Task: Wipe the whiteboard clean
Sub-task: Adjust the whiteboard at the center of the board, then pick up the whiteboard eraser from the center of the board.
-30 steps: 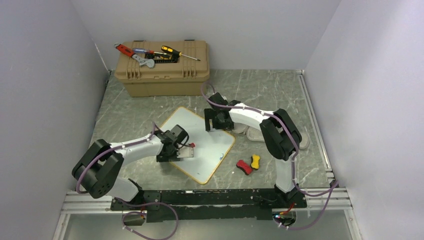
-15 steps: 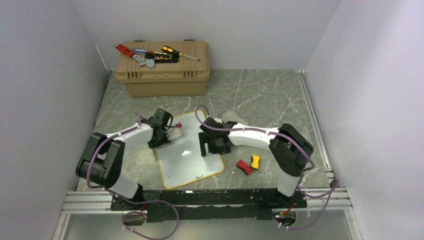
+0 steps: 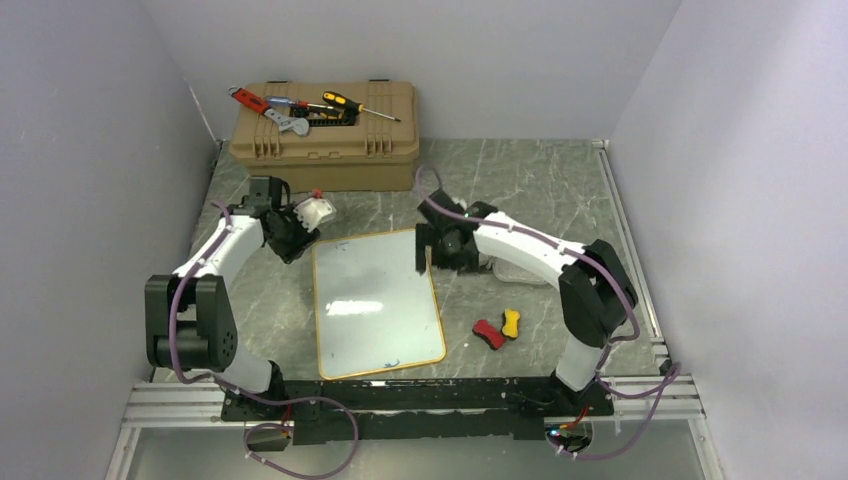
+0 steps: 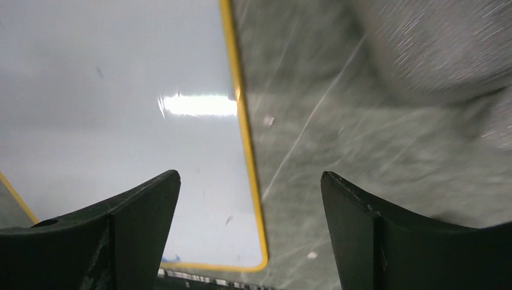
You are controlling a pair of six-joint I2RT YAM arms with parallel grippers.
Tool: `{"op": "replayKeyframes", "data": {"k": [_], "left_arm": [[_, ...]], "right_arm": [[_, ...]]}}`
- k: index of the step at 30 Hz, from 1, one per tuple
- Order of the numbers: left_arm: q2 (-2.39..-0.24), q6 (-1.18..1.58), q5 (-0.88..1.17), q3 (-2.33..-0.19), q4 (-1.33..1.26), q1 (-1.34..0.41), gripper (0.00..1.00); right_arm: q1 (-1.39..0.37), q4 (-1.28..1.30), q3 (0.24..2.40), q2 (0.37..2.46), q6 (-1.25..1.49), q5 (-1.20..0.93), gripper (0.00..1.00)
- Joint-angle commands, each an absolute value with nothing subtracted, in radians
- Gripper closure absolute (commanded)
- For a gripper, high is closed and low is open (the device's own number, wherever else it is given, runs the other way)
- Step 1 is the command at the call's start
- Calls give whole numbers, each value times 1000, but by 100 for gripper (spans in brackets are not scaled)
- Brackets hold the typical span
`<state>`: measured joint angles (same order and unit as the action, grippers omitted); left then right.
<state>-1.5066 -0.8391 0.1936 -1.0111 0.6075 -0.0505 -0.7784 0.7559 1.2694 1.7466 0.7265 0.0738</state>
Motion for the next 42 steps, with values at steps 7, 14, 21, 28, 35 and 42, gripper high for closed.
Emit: {"op": "replayKeyframes", "data": {"k": [7, 14, 21, 28, 35, 42], "left_arm": [[-1624, -763, 146, -976, 546, -6, 48], [-1762, -746, 172, -1006, 482, -11, 52], [-1808, -734, 219, -1078, 500, -71, 53], [-1832, -697, 256, -1183, 568, -83, 53], [-1744, -715, 252, -1254, 626, -91, 49], [-1592, -631, 206, -1360, 684, -92, 32]], "right_arm": [[-618, 817, 1484, 1786, 633, 361, 11], [-516, 806, 1467, 1761, 626, 373, 14], [-489, 823, 1315, 1672, 634, 351, 19], [-489, 833, 1270, 1678, 626, 283, 34], [-488, 795, 1217, 1707, 616, 221, 38], [-480, 749, 1244, 1778, 606, 269, 44]]}}
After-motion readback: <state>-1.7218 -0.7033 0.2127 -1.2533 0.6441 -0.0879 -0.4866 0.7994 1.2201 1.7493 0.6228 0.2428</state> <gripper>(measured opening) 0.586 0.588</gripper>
